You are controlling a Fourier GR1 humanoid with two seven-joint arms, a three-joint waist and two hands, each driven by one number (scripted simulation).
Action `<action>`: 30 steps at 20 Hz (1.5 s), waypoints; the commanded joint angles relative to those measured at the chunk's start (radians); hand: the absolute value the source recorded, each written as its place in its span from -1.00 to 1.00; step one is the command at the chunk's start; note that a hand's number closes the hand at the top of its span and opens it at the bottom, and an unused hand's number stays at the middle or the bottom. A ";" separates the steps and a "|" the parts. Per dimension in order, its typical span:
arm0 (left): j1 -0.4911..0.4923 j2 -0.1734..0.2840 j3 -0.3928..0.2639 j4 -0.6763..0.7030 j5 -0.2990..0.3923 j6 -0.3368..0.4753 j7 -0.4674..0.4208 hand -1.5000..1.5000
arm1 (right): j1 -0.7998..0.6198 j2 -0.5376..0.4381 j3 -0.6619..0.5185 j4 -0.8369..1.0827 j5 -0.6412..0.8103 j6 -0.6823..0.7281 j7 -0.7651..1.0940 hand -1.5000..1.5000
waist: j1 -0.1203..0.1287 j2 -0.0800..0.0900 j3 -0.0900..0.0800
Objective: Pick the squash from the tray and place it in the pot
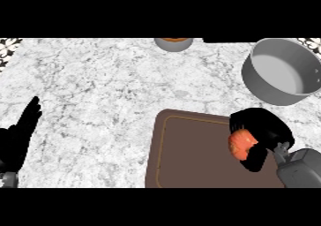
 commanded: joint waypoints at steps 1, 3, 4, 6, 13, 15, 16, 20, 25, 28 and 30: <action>0.052 -0.023 -0.012 -0.043 -0.013 0.014 -0.008 0.00 | 0.068 -0.090 0.015 -0.101 0.129 -0.136 -0.172 1.00 | 0.003 -0.001 0.001; 0.038 -0.015 0.010 -0.022 -0.010 0.021 -0.001 0.00 | 0.064 -0.139 -0.030 -0.220 0.152 -0.165 -0.155 1.00 | -0.012 -0.005 0.000; -0.017 0.006 0.032 0.039 0.001 -0.005 -0.011 0.00 | 0.064 -0.148 -0.057 -0.243 0.173 -0.191 -0.135 1.00 | -0.023 -0.002 -0.001; 0.059 -0.014 0.016 -0.023 0.001 -0.002 -0.040 0.00 | 0.067 -0.176 -0.147 -0.296 0.166 -0.236 -0.129 1.00 | -0.013 -0.006 -0.001; 0.037 -0.014 0.011 -0.041 -0.016 -0.013 0.008 0.00 | 0.144 -0.143 -0.371 -0.430 0.095 -0.331 -0.097 1.00 | -0.006 0.001 0.000; 0.083 -0.040 -0.003 -0.084 -0.024 -0.002 -0.016 0.00 | 0.089 -0.125 -0.437 -0.421 0.030 -0.298 -0.075 1.00 | 0.009 0.002 0.000; 0.034 -0.017 0.028 -0.056 -0.007 -0.023 0.005 0.00 | 0.083 -0.117 -0.466 -0.421 -0.002 -0.286 -0.079 1.00 | 0.006 0.003 0.000; 0.001 -0.068 0.002 -0.038 -0.058 0.023 0.024 0.00 | 0.075 -0.142 -0.613 -0.396 -0.115 -0.245 -0.144 1.00 | 0.002 0.003 -0.001; 0.038 -0.050 0.034 -0.009 -0.044 -0.044 -0.035 0.00 | -0.051 -0.140 -0.695 -0.080 -0.126 -0.270 -0.331 1.00 | 0.017 0.006 -0.001; -0.044 -0.061 0.016 -0.062 -0.075 -0.021 0.077 0.00 | -0.190 -0.108 -0.639 0.076 -0.063 -0.297 -0.363 1.00 | 0.023 0.007 0.000; 0.019 -0.043 0.055 -0.047 -0.045 -0.084 0.000 0.00 | -0.216 -0.131 -0.672 0.103 -0.092 -0.242 -0.381 1.00 | 0.020 0.006 -0.001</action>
